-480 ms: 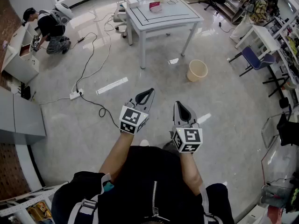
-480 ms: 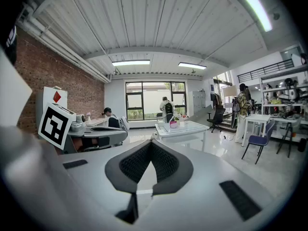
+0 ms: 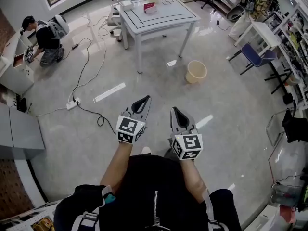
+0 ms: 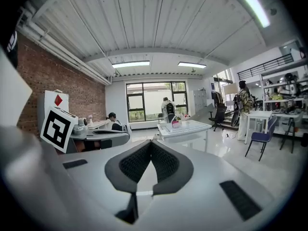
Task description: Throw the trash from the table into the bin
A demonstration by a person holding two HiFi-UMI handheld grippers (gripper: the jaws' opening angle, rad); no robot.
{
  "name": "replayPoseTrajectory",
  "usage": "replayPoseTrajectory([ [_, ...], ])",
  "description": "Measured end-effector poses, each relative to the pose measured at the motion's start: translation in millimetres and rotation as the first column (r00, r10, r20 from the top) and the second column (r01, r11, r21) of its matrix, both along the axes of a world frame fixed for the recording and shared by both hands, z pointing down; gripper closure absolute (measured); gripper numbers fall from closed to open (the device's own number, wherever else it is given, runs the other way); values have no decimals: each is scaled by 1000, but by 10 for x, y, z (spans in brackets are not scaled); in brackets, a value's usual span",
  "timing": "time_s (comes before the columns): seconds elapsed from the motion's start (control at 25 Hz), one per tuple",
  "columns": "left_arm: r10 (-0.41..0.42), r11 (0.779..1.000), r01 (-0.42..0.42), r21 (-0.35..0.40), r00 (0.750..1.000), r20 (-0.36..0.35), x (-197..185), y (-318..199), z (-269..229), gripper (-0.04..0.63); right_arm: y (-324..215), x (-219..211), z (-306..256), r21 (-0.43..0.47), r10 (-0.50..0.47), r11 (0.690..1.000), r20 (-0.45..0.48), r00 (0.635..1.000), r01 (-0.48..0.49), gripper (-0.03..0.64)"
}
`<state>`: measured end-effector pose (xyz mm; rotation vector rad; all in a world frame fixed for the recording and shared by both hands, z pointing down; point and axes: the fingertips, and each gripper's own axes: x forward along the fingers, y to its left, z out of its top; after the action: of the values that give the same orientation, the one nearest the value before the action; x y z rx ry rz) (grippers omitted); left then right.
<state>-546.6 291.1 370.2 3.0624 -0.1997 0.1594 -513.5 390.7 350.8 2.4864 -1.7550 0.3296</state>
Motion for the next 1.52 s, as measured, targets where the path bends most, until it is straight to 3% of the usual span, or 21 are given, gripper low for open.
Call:
replayPoseTrajectory([
  [0.4, 25, 1000, -25, -15, 1000, 11, 91, 103, 3, 589, 105, -8, 41, -21, 9, 1000, 27, 1000, -8, 607],
  [0.92, 43, 999, -41, -22, 997, 61, 408, 99, 188, 589, 53, 315, 199, -24, 17, 1000, 78, 997, -16, 607],
  [1.52, 29, 999, -25, -39, 995, 94, 1256, -603, 292, 589, -705, 1134, 309, -31, -19, 999, 119, 993, 23, 607],
])
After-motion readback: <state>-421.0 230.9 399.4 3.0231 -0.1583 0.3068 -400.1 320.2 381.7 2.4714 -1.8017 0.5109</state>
